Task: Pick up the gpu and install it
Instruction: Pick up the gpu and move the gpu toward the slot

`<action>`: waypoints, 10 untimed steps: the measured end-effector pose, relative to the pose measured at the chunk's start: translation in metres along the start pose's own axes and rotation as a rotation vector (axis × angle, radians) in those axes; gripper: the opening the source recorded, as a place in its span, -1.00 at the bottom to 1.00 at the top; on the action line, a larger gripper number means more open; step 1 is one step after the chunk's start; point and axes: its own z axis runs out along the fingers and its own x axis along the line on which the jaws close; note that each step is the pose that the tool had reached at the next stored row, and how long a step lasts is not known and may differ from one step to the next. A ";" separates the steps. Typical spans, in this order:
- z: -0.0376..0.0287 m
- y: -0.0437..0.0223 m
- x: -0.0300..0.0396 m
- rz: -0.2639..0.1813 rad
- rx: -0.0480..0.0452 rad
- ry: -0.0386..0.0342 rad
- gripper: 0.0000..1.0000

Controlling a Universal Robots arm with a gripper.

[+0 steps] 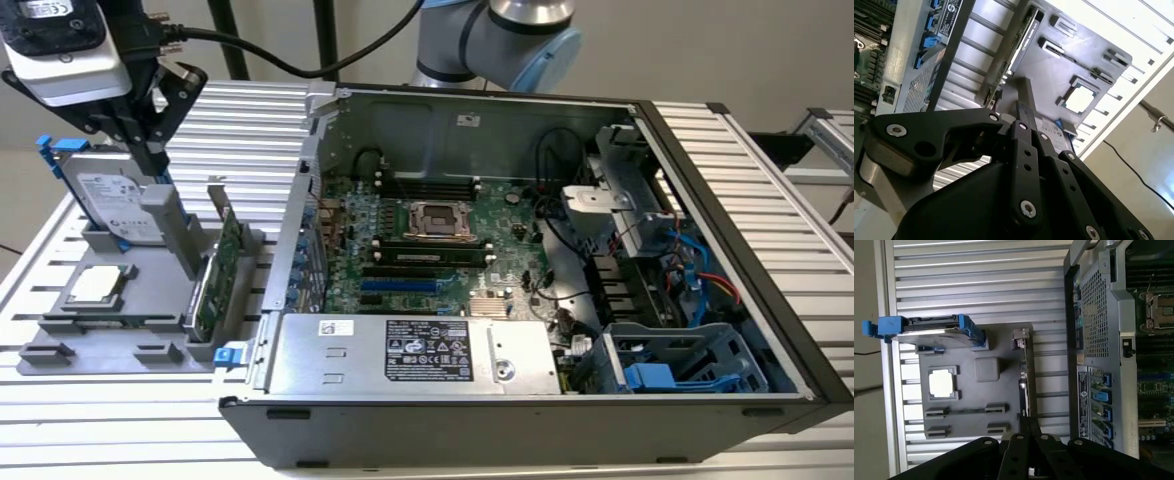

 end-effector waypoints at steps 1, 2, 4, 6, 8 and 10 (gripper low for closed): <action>0.0000 -0.0005 -0.0005 0.000 0.0000 0.0000 -1.00; 0.0000 -0.0010 -0.0010 0.000 0.0000 0.0000 -1.00; 0.0001 -0.0019 -0.0020 0.000 -0.0001 -0.0001 -1.00; 0.0001 -0.0022 -0.0023 0.000 -0.0001 -0.0001 -1.00; 0.0001 -0.0023 -0.0023 0.000 0.0000 0.0000 -1.00; 0.0001 -0.0024 -0.0024 0.000 0.0000 0.0000 -1.00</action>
